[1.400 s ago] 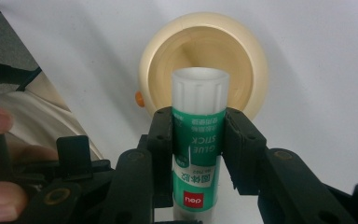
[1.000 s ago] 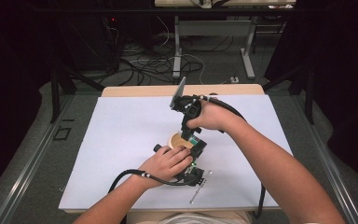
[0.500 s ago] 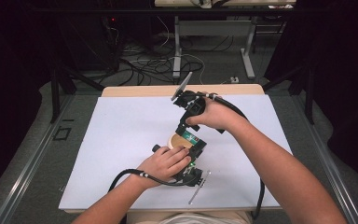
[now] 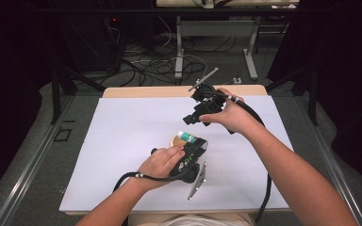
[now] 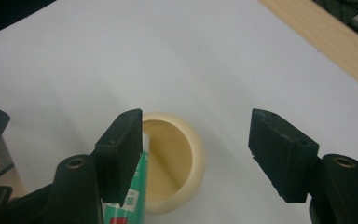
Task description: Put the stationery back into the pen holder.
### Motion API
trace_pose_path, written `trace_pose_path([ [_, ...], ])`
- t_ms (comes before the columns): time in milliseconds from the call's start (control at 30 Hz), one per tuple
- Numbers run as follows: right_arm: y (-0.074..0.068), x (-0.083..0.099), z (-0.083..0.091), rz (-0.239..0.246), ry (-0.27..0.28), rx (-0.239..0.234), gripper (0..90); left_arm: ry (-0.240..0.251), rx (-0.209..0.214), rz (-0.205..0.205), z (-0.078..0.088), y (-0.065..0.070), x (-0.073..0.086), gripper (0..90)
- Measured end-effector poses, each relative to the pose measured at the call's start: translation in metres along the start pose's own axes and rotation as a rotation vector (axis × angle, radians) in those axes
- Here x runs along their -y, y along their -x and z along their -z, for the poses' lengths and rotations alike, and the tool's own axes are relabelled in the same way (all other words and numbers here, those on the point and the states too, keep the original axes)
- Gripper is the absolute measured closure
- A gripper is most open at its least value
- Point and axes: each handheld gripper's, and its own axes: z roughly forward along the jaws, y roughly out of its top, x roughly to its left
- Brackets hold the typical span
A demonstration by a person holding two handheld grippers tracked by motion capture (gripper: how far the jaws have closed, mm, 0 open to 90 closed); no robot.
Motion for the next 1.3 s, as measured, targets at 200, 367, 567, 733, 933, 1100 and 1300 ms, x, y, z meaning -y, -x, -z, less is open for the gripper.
trace_pose_path([
  [200,0.007,0.012,0.009,-0.002,0.062,0.063,29.5,0.033,0.025,0.2,0.003,-0.013,0.01,65.0],
  [367,0.011,0.021,0.015,0.011,0.109,0.102,26.4,0.044,0.025,0.321,0.004,-0.023,0.018,65.0],
  [567,0.013,0.032,0.023,0.019,0.166,0.135,23.8,0.066,0.04,0.443,0.005,-0.032,0.026,65.0],
  [733,0.016,0.041,0.028,0.0,0.18,0.163,23.4,0.086,0.061,0.614,0.005,-0.04,0.037,65.0],
  [933,0.018,0.053,0.029,0.013,0.172,0.182,22.8,0.127,0.091,0.838,0.003,-0.051,0.051,65.0],
  [1100,0.021,0.065,0.025,-0.01,0.201,0.175,19.4,0.147,0.117,1.011,0.002,-0.054,0.064,65.1],
  [1300,0.018,0.077,0.026,-0.012,0.249,0.186,15.3,0.155,0.135,1.167,-0.002,-0.049,0.08,65.0],
])
